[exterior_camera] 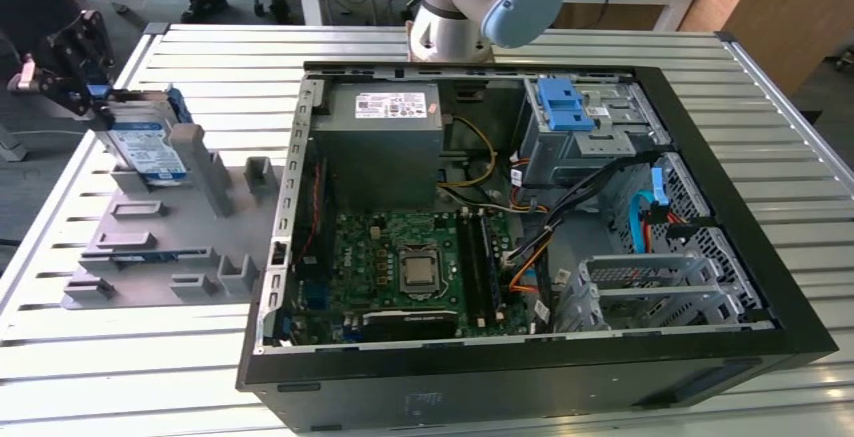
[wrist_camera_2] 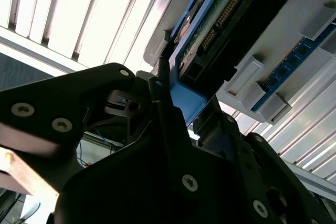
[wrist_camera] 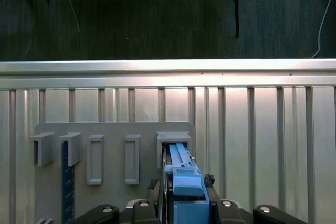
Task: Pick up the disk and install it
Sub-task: 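Pick up the disk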
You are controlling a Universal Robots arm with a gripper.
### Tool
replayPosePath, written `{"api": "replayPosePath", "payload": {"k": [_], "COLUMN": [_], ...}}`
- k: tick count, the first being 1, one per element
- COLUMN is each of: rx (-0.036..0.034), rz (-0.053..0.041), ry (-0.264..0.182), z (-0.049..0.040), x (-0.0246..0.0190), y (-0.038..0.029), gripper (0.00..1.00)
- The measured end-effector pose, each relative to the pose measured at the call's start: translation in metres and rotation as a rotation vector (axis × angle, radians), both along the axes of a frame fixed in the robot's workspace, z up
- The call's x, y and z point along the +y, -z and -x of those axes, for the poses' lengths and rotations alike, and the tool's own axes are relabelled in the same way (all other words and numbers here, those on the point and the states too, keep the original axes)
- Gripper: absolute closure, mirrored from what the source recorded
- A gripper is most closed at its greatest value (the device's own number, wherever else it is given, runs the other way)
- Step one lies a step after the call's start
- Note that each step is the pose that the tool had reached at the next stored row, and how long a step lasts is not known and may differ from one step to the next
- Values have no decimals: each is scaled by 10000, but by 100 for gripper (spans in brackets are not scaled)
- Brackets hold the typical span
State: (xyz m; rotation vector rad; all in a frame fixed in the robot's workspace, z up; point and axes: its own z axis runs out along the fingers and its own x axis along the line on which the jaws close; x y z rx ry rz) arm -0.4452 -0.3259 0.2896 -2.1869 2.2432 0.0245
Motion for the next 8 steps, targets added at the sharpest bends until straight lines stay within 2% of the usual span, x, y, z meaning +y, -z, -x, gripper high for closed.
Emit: {"api": "replayPosePath", "payload": {"k": [3, 4, 8], "rx": [1, 1, 0], "rz": [1, 1, -1], "ry": [0, 0, 0], "z": [0, 0, 0], "x": [0, 0, 0], "y": [0, 0, 1], "gripper": [58, 64, 64]}}
